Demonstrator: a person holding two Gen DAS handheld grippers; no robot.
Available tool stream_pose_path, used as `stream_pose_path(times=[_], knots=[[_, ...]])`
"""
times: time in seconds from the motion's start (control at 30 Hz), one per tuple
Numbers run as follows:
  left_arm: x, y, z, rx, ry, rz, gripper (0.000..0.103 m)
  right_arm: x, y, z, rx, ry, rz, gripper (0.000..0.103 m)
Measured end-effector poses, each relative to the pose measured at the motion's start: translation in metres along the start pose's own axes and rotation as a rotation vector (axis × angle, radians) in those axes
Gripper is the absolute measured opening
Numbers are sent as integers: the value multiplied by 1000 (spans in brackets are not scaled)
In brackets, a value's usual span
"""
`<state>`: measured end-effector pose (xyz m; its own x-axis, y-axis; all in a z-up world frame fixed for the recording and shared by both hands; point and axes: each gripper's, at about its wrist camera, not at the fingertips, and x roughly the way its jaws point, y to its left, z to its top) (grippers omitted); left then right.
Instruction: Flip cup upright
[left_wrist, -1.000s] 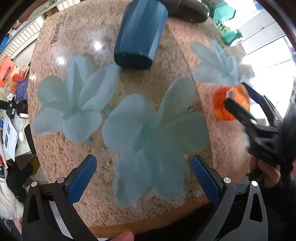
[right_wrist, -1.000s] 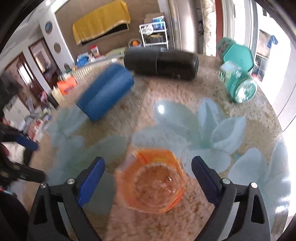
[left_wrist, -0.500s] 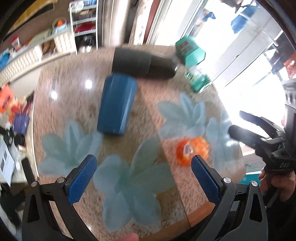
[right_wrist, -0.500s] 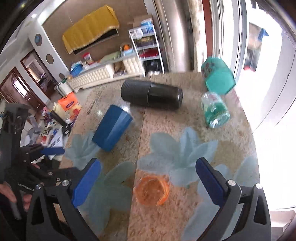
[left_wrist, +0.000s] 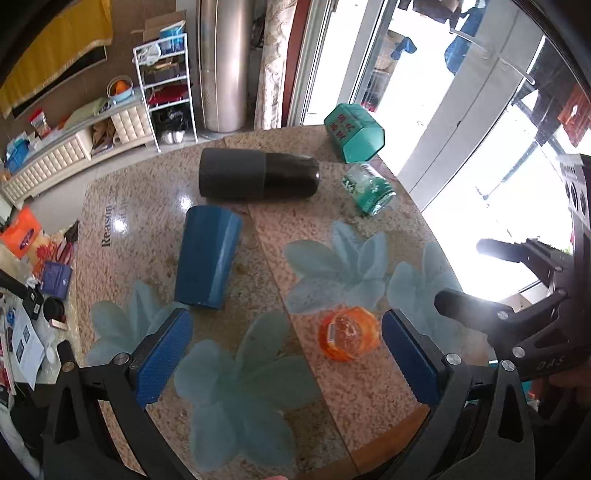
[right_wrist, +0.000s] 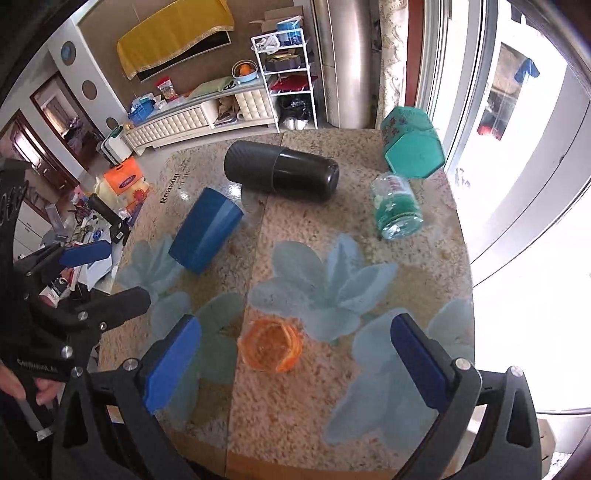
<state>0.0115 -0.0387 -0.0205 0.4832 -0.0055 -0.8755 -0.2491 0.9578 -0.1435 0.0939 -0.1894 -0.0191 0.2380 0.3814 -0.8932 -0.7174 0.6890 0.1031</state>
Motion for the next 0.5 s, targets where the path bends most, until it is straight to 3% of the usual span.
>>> stream_pose_path(times=[0.5], knots=[[-5, -35, -7, -21, -30, 49, 103, -7, -22, -14, -6, -9, 66, 103]])
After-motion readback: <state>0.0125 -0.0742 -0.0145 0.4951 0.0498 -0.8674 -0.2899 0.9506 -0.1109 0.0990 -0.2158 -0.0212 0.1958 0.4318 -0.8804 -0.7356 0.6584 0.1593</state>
